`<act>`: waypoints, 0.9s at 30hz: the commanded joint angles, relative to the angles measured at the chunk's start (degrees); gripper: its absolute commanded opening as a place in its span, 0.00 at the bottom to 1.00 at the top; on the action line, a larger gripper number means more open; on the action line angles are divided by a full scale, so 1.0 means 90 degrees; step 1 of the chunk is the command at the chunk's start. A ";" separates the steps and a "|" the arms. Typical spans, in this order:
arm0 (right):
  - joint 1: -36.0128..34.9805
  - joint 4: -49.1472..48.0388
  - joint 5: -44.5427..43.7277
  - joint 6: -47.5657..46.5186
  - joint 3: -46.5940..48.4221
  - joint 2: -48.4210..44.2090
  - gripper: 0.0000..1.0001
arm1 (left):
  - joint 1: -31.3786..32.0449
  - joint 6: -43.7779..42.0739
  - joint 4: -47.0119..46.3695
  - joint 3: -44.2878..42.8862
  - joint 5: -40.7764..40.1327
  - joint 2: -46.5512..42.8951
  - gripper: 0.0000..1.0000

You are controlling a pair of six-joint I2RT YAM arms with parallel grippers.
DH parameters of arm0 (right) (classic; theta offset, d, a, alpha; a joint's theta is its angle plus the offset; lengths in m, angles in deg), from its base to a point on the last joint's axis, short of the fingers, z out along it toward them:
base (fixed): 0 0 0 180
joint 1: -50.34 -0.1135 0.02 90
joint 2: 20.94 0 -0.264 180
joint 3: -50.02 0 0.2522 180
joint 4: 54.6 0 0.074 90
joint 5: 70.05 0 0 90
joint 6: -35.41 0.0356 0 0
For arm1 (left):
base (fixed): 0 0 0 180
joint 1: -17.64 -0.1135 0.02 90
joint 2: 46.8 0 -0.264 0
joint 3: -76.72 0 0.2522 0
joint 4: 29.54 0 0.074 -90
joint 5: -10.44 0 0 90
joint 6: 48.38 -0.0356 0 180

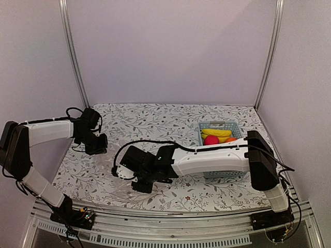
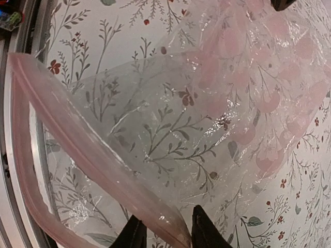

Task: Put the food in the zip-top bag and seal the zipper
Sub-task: Pick up the zipper food storage bag from the center of the board.

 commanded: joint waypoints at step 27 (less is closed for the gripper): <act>0.1292 -0.0271 0.0552 0.2288 -0.0469 -0.2616 0.00 | -0.0167 0.0005 0.0802 -0.3604 -0.0237 -0.0346 0.61</act>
